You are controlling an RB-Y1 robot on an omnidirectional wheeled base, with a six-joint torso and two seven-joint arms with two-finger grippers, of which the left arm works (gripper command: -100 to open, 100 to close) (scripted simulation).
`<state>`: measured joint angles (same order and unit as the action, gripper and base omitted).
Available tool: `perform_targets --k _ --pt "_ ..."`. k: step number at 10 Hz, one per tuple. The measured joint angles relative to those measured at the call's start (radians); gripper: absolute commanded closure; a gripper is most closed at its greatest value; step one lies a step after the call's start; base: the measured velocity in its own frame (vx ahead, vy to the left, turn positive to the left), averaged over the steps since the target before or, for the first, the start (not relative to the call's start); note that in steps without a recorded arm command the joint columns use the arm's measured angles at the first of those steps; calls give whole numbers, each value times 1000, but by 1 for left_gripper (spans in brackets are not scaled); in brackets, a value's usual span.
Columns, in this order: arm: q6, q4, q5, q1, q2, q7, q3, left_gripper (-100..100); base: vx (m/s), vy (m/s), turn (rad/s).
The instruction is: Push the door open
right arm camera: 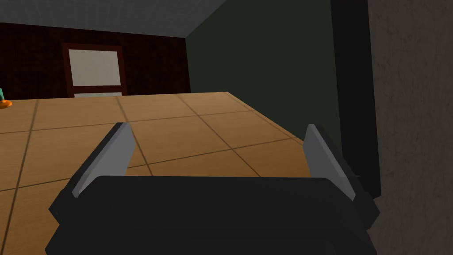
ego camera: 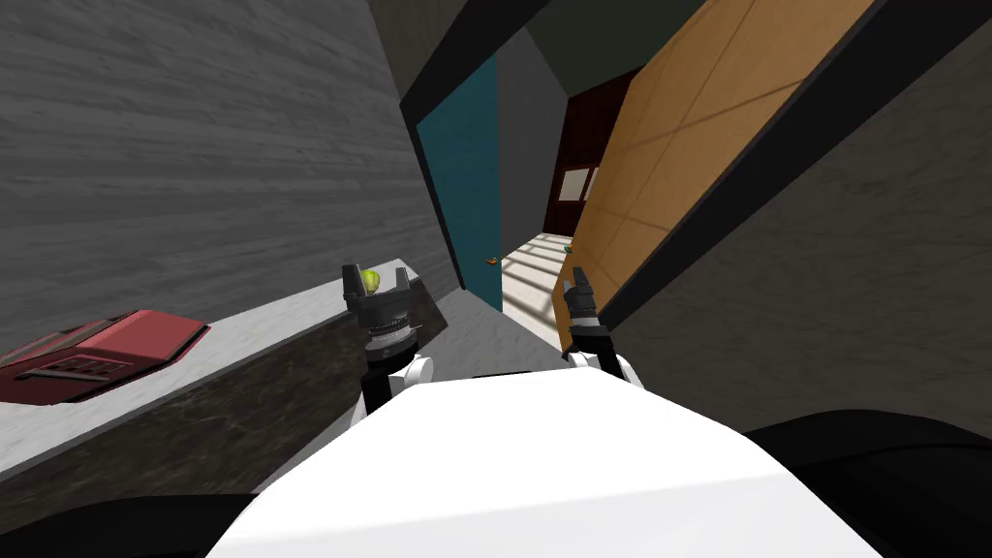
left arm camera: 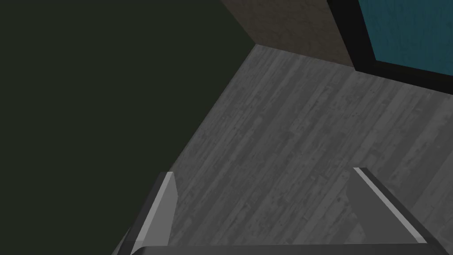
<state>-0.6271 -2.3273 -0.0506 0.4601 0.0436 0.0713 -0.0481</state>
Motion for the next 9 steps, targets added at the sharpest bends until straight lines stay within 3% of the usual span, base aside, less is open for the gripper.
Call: perform_targets --k 2,6,9 --pt "-12 52 0 -16 8 -1 4 -100 88 63 -143" --pt "-6 124 -1 -42 22 -2 12 -100 69 49 -97" --pt "-17 195 6 -65 21 -12 5 -100 78 47 -112"
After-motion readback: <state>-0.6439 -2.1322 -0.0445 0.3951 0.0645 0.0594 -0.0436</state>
